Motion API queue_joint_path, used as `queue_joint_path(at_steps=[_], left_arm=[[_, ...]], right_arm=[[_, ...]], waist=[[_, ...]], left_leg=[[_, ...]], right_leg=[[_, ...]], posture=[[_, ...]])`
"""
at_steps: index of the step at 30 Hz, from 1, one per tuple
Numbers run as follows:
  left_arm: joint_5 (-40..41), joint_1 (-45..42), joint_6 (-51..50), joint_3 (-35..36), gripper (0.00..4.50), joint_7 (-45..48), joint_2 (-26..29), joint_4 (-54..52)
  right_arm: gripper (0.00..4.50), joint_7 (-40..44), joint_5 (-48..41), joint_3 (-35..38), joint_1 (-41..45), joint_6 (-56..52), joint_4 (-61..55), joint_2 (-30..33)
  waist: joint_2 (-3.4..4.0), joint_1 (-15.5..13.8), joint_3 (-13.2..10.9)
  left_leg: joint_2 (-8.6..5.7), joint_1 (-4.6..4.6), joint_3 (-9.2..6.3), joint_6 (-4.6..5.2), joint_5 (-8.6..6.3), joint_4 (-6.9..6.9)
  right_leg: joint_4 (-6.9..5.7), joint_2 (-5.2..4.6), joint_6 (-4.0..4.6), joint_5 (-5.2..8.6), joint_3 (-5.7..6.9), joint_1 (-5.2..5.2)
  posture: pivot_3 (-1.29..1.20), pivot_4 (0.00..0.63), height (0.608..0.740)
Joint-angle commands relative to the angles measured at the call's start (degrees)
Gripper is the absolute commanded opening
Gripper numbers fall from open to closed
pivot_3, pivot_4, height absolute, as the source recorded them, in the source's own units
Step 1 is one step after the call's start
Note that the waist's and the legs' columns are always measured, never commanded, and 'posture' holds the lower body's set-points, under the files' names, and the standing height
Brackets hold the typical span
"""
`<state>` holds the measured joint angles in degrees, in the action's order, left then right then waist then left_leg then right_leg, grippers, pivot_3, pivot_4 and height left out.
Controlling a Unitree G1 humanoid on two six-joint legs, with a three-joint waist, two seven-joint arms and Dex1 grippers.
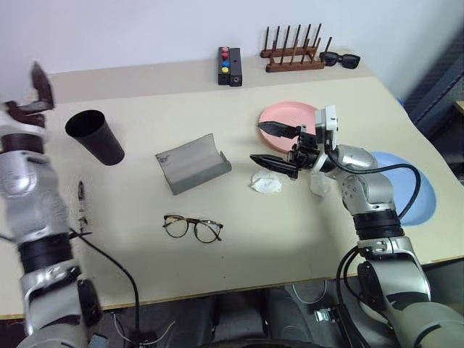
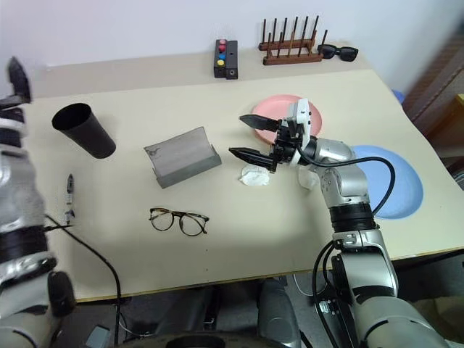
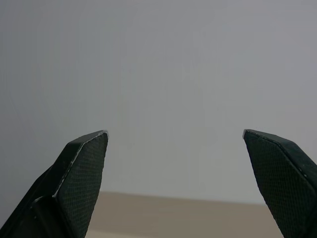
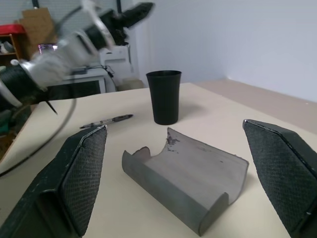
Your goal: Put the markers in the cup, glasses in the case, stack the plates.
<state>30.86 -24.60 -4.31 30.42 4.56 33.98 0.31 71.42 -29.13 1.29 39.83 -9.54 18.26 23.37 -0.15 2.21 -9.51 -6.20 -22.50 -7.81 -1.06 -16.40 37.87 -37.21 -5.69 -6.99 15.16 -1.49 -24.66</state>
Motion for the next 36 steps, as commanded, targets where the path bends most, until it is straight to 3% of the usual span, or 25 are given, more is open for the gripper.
queue_joint_path(at_steps=[1,6,13,22,36], left_arm=[[4.24,4.91,-16.37,2.97,4.45,-4.82,3.97,-12.07],[8.66,17.94,-35.88,6.82,4.45,-6.85,7.09,-24.22],[11.18,25.65,-45.35,8.47,4.45,-4.87,7.35,-28.50],[7.83,24.92,-49.77,4.11,4.45,-6.51,3.55,-25.99],[-4.44,16.85,-49.32,-1.06,4.45,-14.70,-6.04,-13.21]], right_arm=[[4.50,0.42,-0.64,1.36,1.36,0.67,-0.92,0.19],[4.50,1.35,-0.49,0.59,0.32,-1.24,-2.43,1.47],[4.50,6.11,1.17,-3.24,-5.92,-4.39,-9.09,6.27],[4.50,9.89,7.98,-8.46,-8.12,3.61,-8.57,8.65],[4.50,10.78,6.20,-7.30,-6.20,6.43,-6.12,4.47]], waist=[[-0.01,-0.11,0.01],[0.00,-0.09,0.01],[0.00,-1.60,0.02],[0.01,-1.59,0.03],[-0.06,-1.71,0.06]], left_leg=[[0.00,0.01,-0.01,0.00,0.00,0.02],[0.01,0.04,0.00,0.01,-0.01,0.05],[0.02,0.05,0.02,0.01,-0.02,0.04],[0.02,0.09,0.04,0.00,-0.02,0.06],[0.01,0.09,0.04,0.00,-0.02,0.08]], right_leg=[[-0.01,0.01,0.00,0.00,0.00,0.03],[-0.02,0.05,0.00,0.00,-0.01,0.06],[0.01,0.04,0.02,0.01,-0.04,0.09],[0.02,0.03,0.02,0.01,-0.02,0.15],[0.04,0.03,0.02,0.01,-0.01,0.15]], posture=[[0.00,0.150,0.740],[0.00,0.150,0.740],[0.00,0.150,0.740],[0.00,0.150,0.740],[0.00,0.150,0.740]])
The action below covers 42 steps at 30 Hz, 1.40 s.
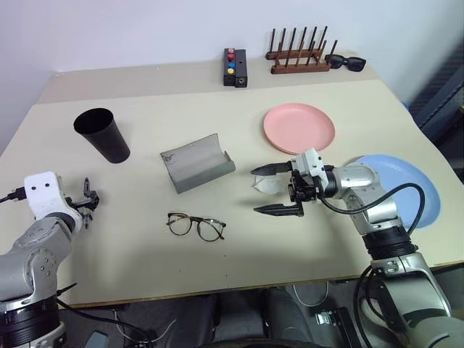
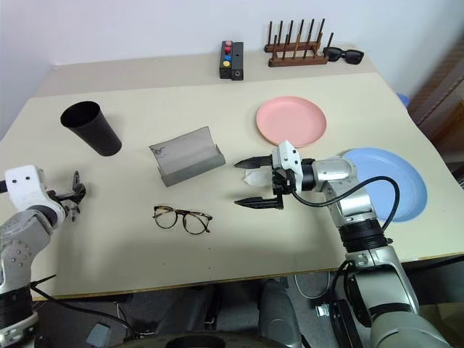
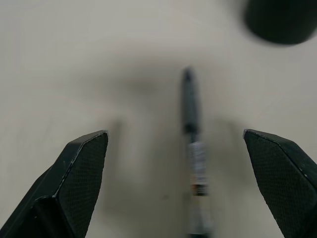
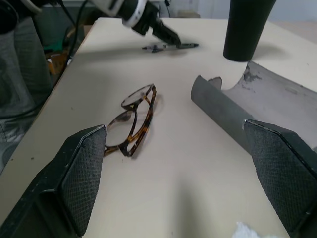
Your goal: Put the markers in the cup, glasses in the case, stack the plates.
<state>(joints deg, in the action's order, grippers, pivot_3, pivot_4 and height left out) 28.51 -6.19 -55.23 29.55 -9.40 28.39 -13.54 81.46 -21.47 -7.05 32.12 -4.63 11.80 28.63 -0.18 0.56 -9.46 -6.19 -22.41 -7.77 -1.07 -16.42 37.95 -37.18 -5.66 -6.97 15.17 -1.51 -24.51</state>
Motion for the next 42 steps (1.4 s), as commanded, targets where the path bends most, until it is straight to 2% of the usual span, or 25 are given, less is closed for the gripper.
queue_joint_path(at_steps=[1,10,21,23,25,30,31,37,42], left_arm=[[-2.75,-2.07,1.59,-0.34,4.45,-0.79,-0.86,1.21],[-6.50,-3.88,2.91,-1.10,4.45,0.37,-2.07,3.98],[-10.15,-8.85,2.05,-2.05,4.45,0.33,-2.31,7.93],[-10.38,-8.46,0.90,-2.01,3.93,0.70,-2.33,7.53],[-10.15,-7.47,-0.38,-1.32,3.17,0.89,-2.56,6.20],[-9.29,-3.99,-4.49,1.49,0.71,1.08,-3.41,0.64],[-9.24,-3.44,-5.10,2.03,0.10,1.07,-3.73,-0.31],[-9.15,-2.35,-5.80,4.36,0.10,1.42,-6.06,-3.72],[-6.11,-2.50,-4.29,7.26,0.10,3.43,-8.71,-7.93]], right_arm=[[4.50,0.92,-1.86,1.45,1.73,1.83,1.09,-1.17],[4.50,2.64,-3.95,3.94,3.12,5.09,6.92,-3.66],[4.50,-0.66,-3.75,3.63,5.37,0.81,2.58,-4.81],[4.50,-1.06,-3.91,3.84,5.62,0.00,1.80,-4.63],[4.50,-1.41,-4.11,4.10,5.78,-0.82,1.02,-4.38],[4.50,-2.21,-4.62,4.47,5.52,-2.60,-1.21,-3.91],[4.50,-2.42,-4.66,4.44,5.42,-2.86,-1.60,-3.91],[4.50,-3.10,-4.57,3.91,5.71,-3.05,-1.35,-4.42],[4.50,-2.08,-4.29,4.26,6.27,-1.37,1.44,-4.46]], waist=[[-0.05,-0.11,0.03],[-0.07,0.02,0.05],[-0.07,0.13,0.05],[-0.06,0.15,0.05],[-0.07,0.16,0.06],[-0.06,0.45,0.06],[-0.06,0.45,0.06],[-0.06,0.14,0.06],[-0.08,0.07,0.06]], left_leg=[[0.00,0.00,0.00,0.00,0.00,0.01],[0.00,0.00,0.00,0.00,0.00,0.04],[-0.01,0.00,-0.01,-0.02,0.01,0.05],[-0.01,0.00,-0.01,-0.02,0.01,0.04],[0.00,0.00,-0.01,-0.02,0.01,0.03],[0.00,0.00,0.00,-0.02,0.00,0.00],[0.01,0.00,0.00,-0.02,0.00,-0.01],[0.00,0.00,0.00,-0.02,0.00,0.01],[-0.01,0.00,0.00,-0.02,-0.01,0.03]], right_leg=[[0.00,0.00,0.00,0.00,0.01,0.00],[-0.02,0.00,0.00,0.00,0.01,0.02],[-0.03,-0.01,-0.01,0.00,0.02,0.01],[-0.04,0.00,0.00,-0.01,0.02,0.00],[-0.04,0.00,-0.01,0.00,0.02,-0.01],[-0.03,-0.01,0.00,0.00,0.00,-0.04],[-0.03,0.00,-0.01,0.00,0.00,-0.04],[-0.02,0.00,0.00,0.00,0.00,-0.02],[-0.01,-0.01,0.00,0.00,0.01,0.00]], posture=[[0.00,0.150,0.740],[0.00,0.150,0.740],[0.00,0.150,0.740],[0.00,0.150,0.740],[0.00,0.150,0.740],[0.00,0.150,0.740],[0.00,0.150,0.740],[0.00,0.150,0.740],[0.00,0.150,0.740]])
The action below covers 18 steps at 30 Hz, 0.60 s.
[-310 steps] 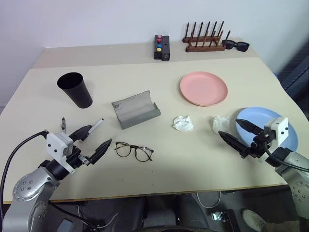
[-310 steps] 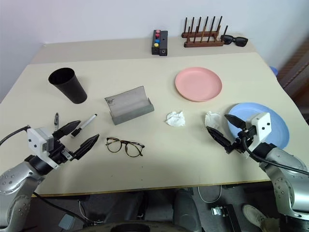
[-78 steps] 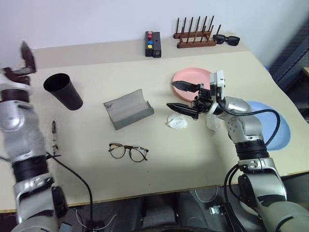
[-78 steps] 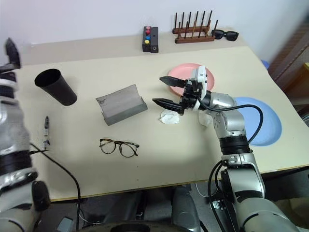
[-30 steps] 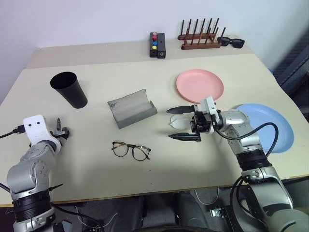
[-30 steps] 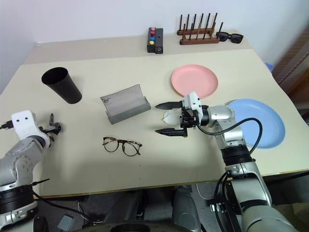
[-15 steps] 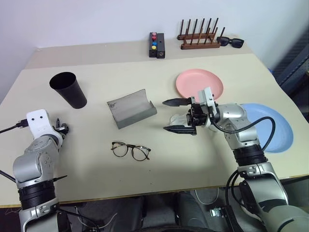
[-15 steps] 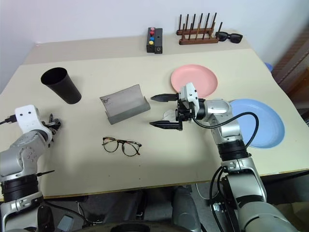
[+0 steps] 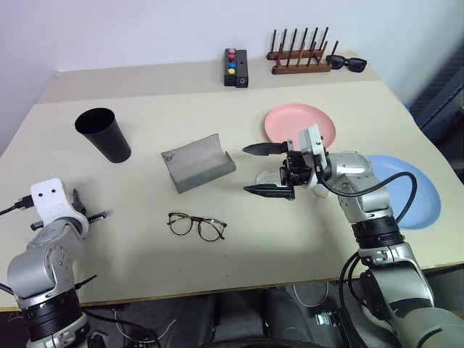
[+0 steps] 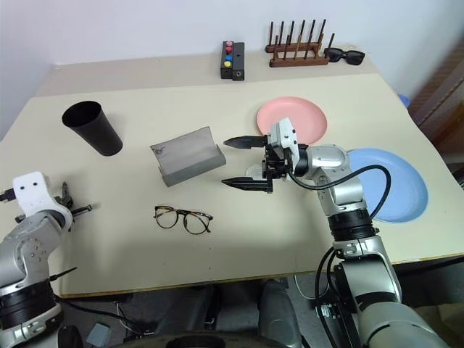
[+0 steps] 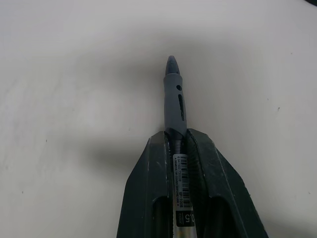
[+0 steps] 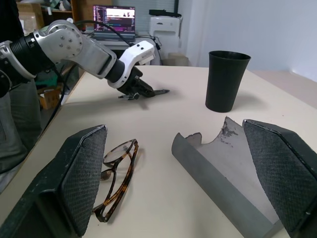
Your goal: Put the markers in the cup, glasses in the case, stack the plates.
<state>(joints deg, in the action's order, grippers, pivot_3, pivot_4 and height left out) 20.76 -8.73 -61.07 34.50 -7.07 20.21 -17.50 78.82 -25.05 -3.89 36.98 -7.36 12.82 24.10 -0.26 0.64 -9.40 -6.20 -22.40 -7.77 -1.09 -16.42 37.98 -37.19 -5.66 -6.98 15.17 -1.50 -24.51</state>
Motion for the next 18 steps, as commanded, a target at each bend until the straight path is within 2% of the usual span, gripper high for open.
queue_joint_path(at_steps=[1,5,10,13,18], left_arm=[[2.33,-0.13,2.17,3.20,0.10,1.34,-1.17,-4.96],[-1.94,3.84,18.93,1.46,0.10,3.03,-2.59,-12.25],[6.53,11.27,18.63,-2.39,0.10,13.80,-0.47,-25.83],[10.33,13.16,21.86,-3.34,0.10,20.34,1.66,-29.15],[8.66,2.03,25.82,-4.50,0.10,20.17,5.47,-19.53]], right_arm=[[4.50,0.71,-0.74,1.20,1.47,1.67,0.89,0.07],[4.50,1.35,-0.79,1.52,1.50,2.94,2.50,0.17],[4.50,1.95,-0.49,1.67,2.16,4.41,4.85,0.19],[4.50,1.82,-0.22,1.54,2.80,4.71,5.56,-0.02],[4.50,1.12,-0.13,1.31,4.48,4.67,6.62,-0.81]], waist=[[-0.01,-0.02,-0.01],[-0.03,0.05,-0.01],[-0.02,-0.01,0.00],[-0.02,-0.14,-0.01],[-0.02,-0.18,0.00]], left_leg=[[0.00,0.00,0.00,0.00,0.00,0.00],[0.01,-0.01,0.00,-0.01,0.00,0.00],[0.02,0.00,0.04,0.01,-0.02,-0.04],[0.02,0.00,0.03,0.00,-0.02,0.00],[0.04,0.01,-0.02,-0.02,-0.01,0.00]], right_leg=[[0.00,0.00,0.00,0.00,0.01,0.00],[0.03,0.00,0.00,0.00,0.01,0.00],[0.07,-0.01,0.01,0.00,-0.02,0.00],[0.05,-0.01,0.01,0.00,-0.01,0.04],[0.04,0.04,0.03,0.00,0.04,0.06]], posture=[[0.00,0.150,0.740],[0.00,0.150,0.740],[0.00,0.150,0.740],[0.00,0.150,0.740],[0.00,0.150,0.740]])
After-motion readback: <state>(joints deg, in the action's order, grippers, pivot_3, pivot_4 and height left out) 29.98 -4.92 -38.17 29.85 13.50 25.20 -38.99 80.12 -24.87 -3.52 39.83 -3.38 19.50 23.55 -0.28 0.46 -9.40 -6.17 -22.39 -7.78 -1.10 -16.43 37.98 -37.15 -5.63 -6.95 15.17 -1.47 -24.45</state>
